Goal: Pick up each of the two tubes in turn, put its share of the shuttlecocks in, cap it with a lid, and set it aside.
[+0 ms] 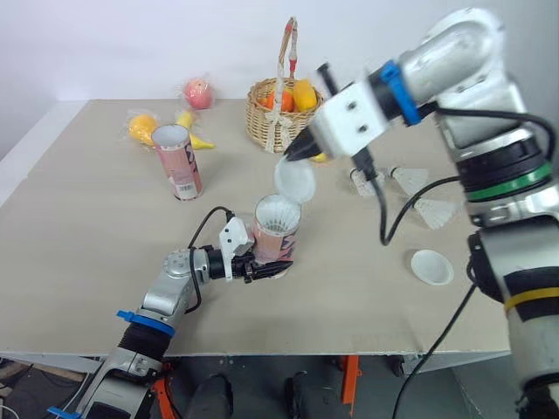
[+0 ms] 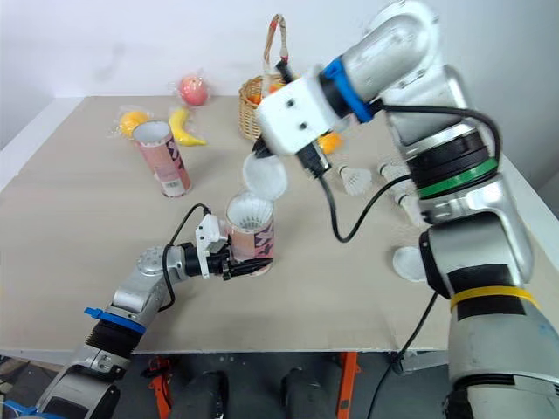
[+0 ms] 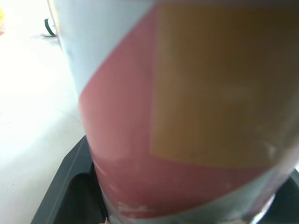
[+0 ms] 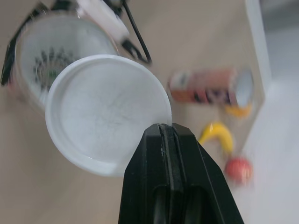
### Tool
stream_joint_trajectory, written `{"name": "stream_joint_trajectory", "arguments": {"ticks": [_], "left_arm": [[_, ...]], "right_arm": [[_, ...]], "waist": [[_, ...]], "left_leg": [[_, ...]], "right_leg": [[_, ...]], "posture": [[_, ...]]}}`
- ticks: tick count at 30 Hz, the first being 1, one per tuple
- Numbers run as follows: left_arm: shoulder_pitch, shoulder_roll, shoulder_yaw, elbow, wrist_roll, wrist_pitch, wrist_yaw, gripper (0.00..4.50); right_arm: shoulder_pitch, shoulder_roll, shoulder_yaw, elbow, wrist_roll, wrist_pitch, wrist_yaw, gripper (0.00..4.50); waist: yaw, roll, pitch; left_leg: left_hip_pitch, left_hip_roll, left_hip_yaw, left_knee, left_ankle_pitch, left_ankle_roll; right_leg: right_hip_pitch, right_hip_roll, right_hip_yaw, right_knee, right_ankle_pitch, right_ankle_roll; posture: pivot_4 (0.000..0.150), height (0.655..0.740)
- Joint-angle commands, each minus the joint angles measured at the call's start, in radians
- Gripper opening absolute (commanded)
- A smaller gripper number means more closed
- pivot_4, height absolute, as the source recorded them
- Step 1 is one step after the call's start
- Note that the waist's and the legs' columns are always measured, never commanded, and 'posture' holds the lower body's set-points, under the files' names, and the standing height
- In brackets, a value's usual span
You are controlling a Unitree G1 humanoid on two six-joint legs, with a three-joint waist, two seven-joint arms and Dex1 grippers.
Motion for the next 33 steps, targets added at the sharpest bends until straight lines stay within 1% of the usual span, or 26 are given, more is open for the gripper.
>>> {"name": "stream_joint_trajectory", "arguments": {"ticks": [1,4,8,9,11,13,16,19,25,27,28,29,31,33], "left_arm": [[0.037,0.016,-0.009,0.047,0.029,0.033,0.014,2.92],[0.040,0.015,-0.008,0.043,0.028,0.034,0.016,2.92],[0.044,0.011,-0.010,0.045,0.028,0.034,0.018,2.92],[0.045,0.010,-0.011,0.045,0.029,0.033,0.019,2.92],[0.048,0.009,-0.014,0.040,0.028,0.035,0.020,2.92],[0.050,0.011,-0.014,0.035,0.027,0.039,0.020,2.92],[0.052,0.015,-0.014,0.029,0.025,0.045,0.019,2.92],[0.055,0.022,-0.016,0.023,0.026,0.050,0.016,2.92],[0.050,0.023,-0.018,0.028,0.028,0.049,0.015,2.92],[0.048,0.021,-0.018,0.030,0.029,0.047,0.016,2.92],[0.047,0.020,-0.019,0.032,0.030,0.046,0.016,2.92],[0.047,0.020,-0.019,0.033,0.030,0.045,0.017,2.92],[0.049,0.019,-0.020,0.033,0.031,0.044,0.018,2.92],[0.050,0.018,-0.021,0.033,0.031,0.043,0.019,2.92]], "right_arm": [[-0.049,-0.055,-0.065,0.006,0.054,0.048,0.044,0.09],[-0.011,-0.114,-0.072,0.031,0.052,0.086,0.044,0.09],[0.176,-0.165,-0.047,0.028,0.016,0.155,0.035,0.09],[0.206,-0.170,-0.045,0.020,0.012,0.165,0.032,0.09],[0.336,-0.178,-0.039,-0.010,0.002,0.208,0.004,0.09],[0.420,-0.168,-0.044,-0.037,0.000,0.268,-0.025,0.09],[0.487,-0.158,-0.040,-0.049,-0.021,0.288,-0.057,0.09],[0.541,-0.141,-0.014,-0.035,-0.062,0.283,-0.089,0.09],[0.531,-0.129,0.024,0.039,-0.161,0.219,-0.117,0.09],[0.520,-0.132,0.034,0.065,-0.190,0.188,-0.120,0.69],[0.514,-0.130,0.034,0.079,-0.200,0.180,-0.122,0.90],[0.509,-0.129,0.030,0.086,-0.202,0.175,-0.116,1.61],[0.493,-0.124,0.011,0.091,-0.194,0.189,-0.111,2.24],[0.467,-0.117,-0.016,0.090,-0.172,0.229,-0.107,3.22]], "waist": [[0.000,0.000,0.000],[0.001,0.000,0.000],[0.000,-0.004,-0.003],[-0.001,-0.003,-0.003],[0.000,-0.001,-0.003],[0.000,0.000,-0.003],[-0.001,0.003,-0.004],[-0.001,0.002,-0.004],[-0.001,0.003,-0.004],[-0.001,0.003,-0.004],[-0.001,0.003,-0.004],[-0.001,0.003,-0.004],[-0.002,0.003,-0.004],[-0.002,0.003,-0.004]], "left_leg": [[0.000,0.000,0.000,-0.001,0.000,0.000],[0.000,0.000,-0.001,-0.001,0.000,0.000],[0.002,0.000,0.000,-0.002,0.000,0.000],[0.003,0.000,0.000,-0.002,0.000,0.000],[0.003,0.000,0.003,-0.003,0.000,0.000],[0.003,0.000,0.003,-0.003,0.000,0.000],[0.003,-0.001,0.004,-0.005,0.000,0.000],[0.004,-0.001,0.003,-0.005,0.000,0.000],[0.004,-0.001,0.004,-0.005,0.000,0.000],[0.004,-0.002,0.004,-0.005,0.000,0.000],[0.004,-0.002,0.004,-0.005,0.000,0.000],[0.004,-0.002,0.004,-0.005,0.000,0.000],[0.004,-0.002,0.004,-0.005,0.000,0.000],[0.004,-0.002,0.004,-0.005,0.000,0.000]], "right_leg": [[0.000,0.000,0.000,0.000,0.000,0.000],[0.000,0.000,0.000,0.000,-0.001,-0.001],[0.002,0.000,0.000,-0.002,-0.001,-0.001],[0.003,0.000,0.000,-0.002,-0.001,0.000],[0.002,0.000,0.003,-0.002,0.000,0.001],[0.002,0.000,0.004,-0.002,0.000,0.001],[0.001,0.001,0.006,-0.002,0.000,0.001],[0.002,0.001,0.006,-0.002,-0.002,0.005],[0.002,0.001,0.007,-0.002,-0.003,0.007],[0.002,0.001,0.007,-0.002,-0.003,0.007],[0.002,0.001,0.007,-0.002,-0.003,0.007],[0.002,0.001,0.007,-0.002,-0.003,0.007],[0.002,0.001,0.007,-0.002,-0.003,0.007],[0.002,0.001,0.007,-0.002,-0.003,0.007]], "posture": [[0.150,0.7400],[0.150,0.7400],[0.150,0.7400],[0.150,0.7400],[0.150,0.7400],[0.150,0.7400],[0.150,0.7400],[0.150,0.7400],[0.150,0.7400],[0.150,0.7400],[0.150,0.7400],[0.150,0.7400],[0.150,0.7400],[0.150,0.7400]]}}
